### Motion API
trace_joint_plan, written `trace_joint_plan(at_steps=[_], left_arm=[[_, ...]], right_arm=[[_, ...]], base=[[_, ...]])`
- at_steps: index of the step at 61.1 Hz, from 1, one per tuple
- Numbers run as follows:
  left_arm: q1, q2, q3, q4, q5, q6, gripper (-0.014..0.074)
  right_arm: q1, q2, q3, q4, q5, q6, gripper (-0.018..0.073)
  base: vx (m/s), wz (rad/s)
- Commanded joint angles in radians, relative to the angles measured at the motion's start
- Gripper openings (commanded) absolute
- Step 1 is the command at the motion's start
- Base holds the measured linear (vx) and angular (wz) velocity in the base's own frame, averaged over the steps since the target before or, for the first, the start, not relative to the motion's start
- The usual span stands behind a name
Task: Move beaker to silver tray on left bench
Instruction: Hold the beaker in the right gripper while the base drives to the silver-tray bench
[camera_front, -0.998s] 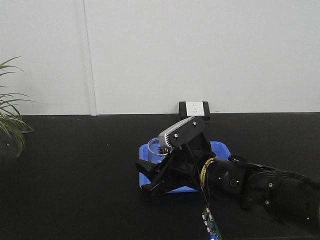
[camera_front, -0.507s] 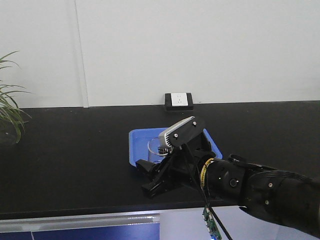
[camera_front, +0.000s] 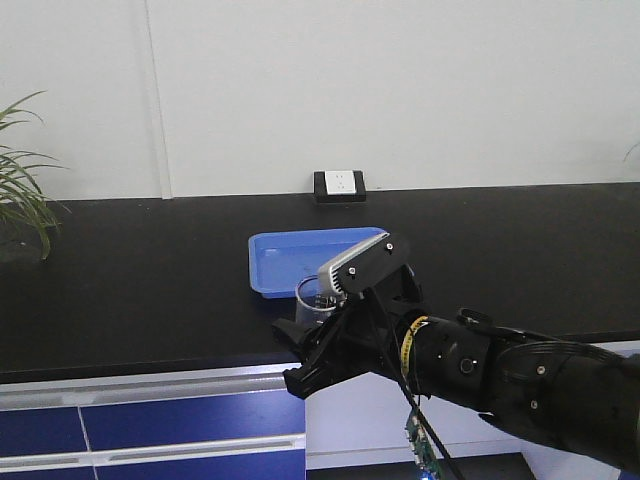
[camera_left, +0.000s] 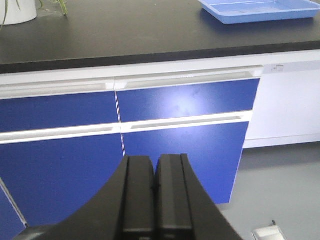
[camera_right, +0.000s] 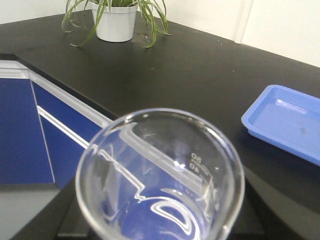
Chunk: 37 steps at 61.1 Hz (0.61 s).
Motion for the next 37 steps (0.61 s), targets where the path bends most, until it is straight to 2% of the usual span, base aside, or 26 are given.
trace_joint_plan(at_steps=[1,37], left_arm=[[-0.002,-0.008,0.020,-0.008,-0.079,-0.001,0.0001],[-0.002,-0.008,0.020,-0.008,-0.079,-0.001,0.0001]], right_arm=[[-0.003,-0.046,-0.035,0.020,-0.043,0.002,-0.0011],[-0.003,-0.046,-0.035,0.020,-0.043,0.002,-0.0011]], base=[[-0.23,-0.02],[-0.21,0.02]])
